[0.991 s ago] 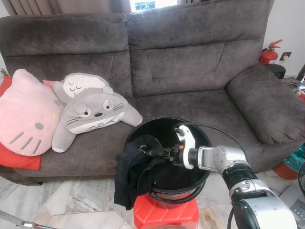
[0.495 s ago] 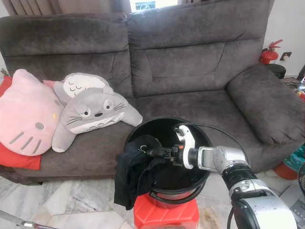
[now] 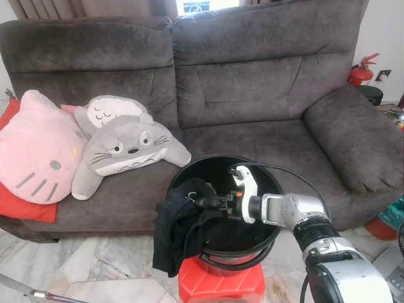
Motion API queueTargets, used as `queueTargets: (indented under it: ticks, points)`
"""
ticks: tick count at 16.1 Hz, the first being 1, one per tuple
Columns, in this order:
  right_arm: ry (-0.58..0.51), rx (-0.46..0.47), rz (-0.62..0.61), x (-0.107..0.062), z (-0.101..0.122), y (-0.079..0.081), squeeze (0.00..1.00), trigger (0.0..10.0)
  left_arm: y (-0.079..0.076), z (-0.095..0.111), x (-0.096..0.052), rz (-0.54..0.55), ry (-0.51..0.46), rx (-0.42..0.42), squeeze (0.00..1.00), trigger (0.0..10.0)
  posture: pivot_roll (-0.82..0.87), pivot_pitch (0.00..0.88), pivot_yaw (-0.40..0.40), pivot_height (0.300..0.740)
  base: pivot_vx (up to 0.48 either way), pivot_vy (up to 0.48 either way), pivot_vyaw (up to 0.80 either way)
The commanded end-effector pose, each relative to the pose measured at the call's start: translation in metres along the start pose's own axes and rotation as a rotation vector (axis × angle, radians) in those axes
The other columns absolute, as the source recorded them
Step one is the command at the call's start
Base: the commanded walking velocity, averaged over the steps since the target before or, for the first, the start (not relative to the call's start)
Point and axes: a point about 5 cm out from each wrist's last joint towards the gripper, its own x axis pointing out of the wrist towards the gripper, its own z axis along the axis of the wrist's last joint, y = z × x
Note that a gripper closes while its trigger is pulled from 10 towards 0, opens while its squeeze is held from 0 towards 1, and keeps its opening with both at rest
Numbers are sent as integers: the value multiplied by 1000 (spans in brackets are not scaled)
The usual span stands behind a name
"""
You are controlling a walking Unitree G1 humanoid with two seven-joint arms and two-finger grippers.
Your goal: Hang hanger
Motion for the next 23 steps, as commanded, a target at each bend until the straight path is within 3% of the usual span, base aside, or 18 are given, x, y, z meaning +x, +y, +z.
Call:
queueTargets:
  ticks: [1, 23]
  points:
    - [4, -20, 5, 2, 3, 4, 0, 0, 2, -6, -1, -3, 32, 13, 0, 10000, -139, 3, 69, 740, 0, 0, 0]
    - [-78, -72, 16, -5, 18, 16, 0, 0, 2, -5, -1, -12, 32, 18, 0, 10000, -145, 2, 73, 740, 0, 0, 0]
